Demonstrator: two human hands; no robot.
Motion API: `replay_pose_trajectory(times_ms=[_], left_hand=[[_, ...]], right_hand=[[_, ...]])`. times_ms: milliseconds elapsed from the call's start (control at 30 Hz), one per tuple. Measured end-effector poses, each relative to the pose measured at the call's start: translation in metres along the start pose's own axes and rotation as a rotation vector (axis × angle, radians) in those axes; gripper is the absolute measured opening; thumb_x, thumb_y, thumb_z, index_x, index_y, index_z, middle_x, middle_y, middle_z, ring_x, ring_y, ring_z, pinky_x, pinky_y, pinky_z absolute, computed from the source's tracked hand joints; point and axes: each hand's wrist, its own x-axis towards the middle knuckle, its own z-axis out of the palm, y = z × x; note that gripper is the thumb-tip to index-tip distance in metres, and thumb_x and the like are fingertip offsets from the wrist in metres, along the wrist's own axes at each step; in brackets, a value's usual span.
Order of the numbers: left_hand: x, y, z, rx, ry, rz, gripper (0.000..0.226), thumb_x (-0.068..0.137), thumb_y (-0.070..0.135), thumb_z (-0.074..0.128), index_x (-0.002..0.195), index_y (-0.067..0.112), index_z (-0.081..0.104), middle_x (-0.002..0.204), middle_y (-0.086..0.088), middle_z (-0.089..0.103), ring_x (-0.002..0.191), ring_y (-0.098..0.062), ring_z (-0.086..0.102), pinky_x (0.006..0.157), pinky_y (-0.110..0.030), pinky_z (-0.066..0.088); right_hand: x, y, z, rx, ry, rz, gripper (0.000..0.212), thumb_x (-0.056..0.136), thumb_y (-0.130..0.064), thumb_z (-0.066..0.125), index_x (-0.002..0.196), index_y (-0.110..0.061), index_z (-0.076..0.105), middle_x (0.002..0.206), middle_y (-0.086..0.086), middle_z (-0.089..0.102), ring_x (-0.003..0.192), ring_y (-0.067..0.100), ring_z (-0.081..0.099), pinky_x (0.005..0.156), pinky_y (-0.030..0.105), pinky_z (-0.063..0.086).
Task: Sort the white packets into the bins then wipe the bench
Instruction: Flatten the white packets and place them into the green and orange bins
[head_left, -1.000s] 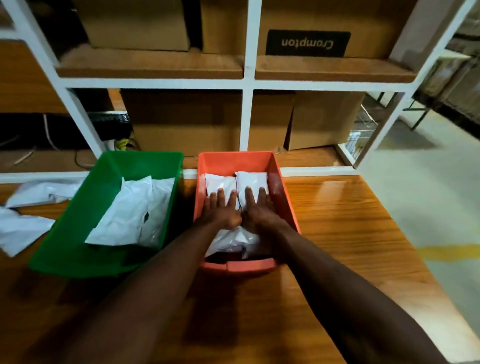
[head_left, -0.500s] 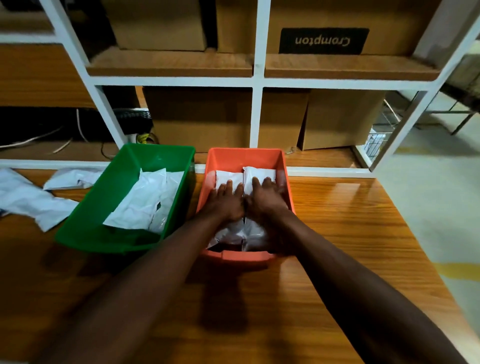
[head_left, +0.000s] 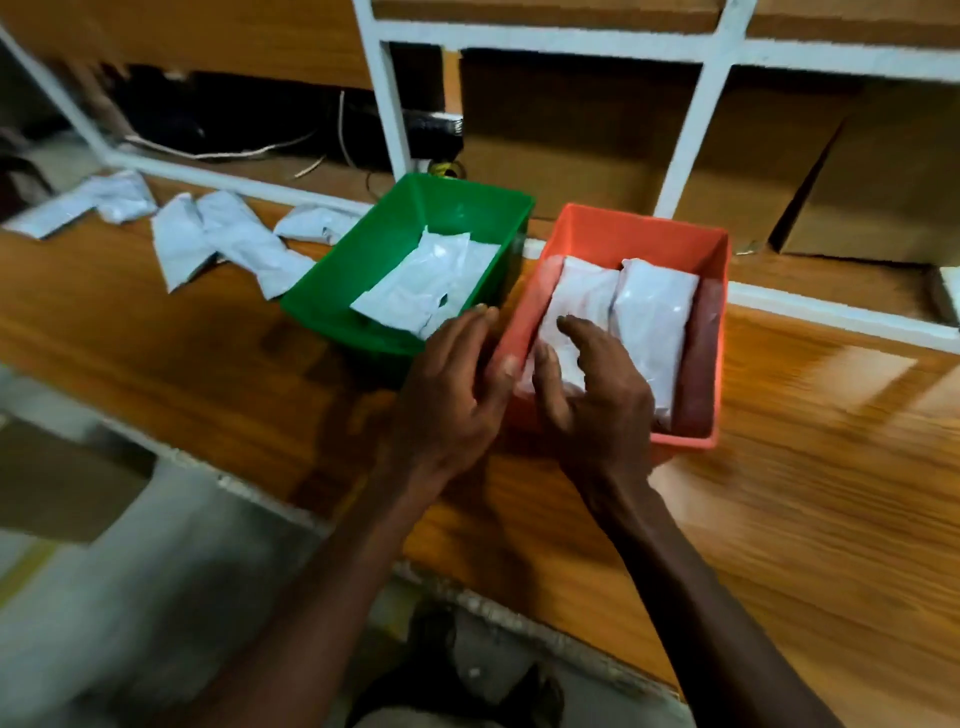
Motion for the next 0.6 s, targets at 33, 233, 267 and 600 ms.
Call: replay_pose_trajectory(times_ms=[33, 233, 267, 600], left_hand=[[-0.013, -0.005, -0.009, 0.007, 0.036, -0.023, 0.047, 0.099, 0.037, 0.047, 0.135, 0.008, 0.054, 0.137, -0.010, 0.055, 0.129, -0.018, 0.048, 0.107, -0.020, 0.034], [-0.093, -0.054, -0.073, 0.097, 0.163, -0.220, 0.045, 0.097, 0.036, 0.049, 0.132, 0.010, 0.057, 0.130, -0.006, 0.060, 0.121, -0.017, 0.054, 0.099, -0.020, 0.039], [-0.105, -0.064, -0.086, 0.122, 0.181, -0.256, 0.045, 0.097, 0.038, 0.048, 0.133, 0.011, 0.056, 0.129, -0.006, 0.060, 0.120, -0.016, 0.053, 0.097, -0.022, 0.041], [-0.188, -0.187, -0.202, 0.295, 0.243, -0.476, 0.044, 0.096, 0.044, 0.046, 0.133, 0.021, 0.054, 0.133, 0.002, 0.058, 0.121, -0.001, 0.044, 0.092, -0.027, 0.046]], right_hand=[[-0.007, -0.008, 0.004, 0.021, -0.020, -0.032, 0.032, 0.097, -0.024, 0.062, 0.119, -0.003, 0.067, 0.118, 0.014, 0.070, 0.109, 0.027, 0.067, 0.087, 0.039, 0.056], [-0.052, -0.059, 0.044, 0.132, -0.155, -0.136, 0.030, 0.098, -0.031, 0.063, 0.112, -0.005, 0.069, 0.106, 0.009, 0.071, 0.096, 0.021, 0.068, 0.081, 0.028, 0.053], [-0.060, -0.067, 0.056, 0.149, -0.176, -0.129, 0.031, 0.097, -0.032, 0.064, 0.111, -0.005, 0.070, 0.107, 0.008, 0.071, 0.096, 0.022, 0.069, 0.081, 0.031, 0.055], [-0.127, -0.160, 0.197, 0.154, -0.450, -0.111, 0.044, 0.097, -0.049, 0.054, 0.120, -0.013, 0.066, 0.114, 0.009, 0.071, 0.084, 0.025, 0.070, 0.072, 0.029, 0.053]])
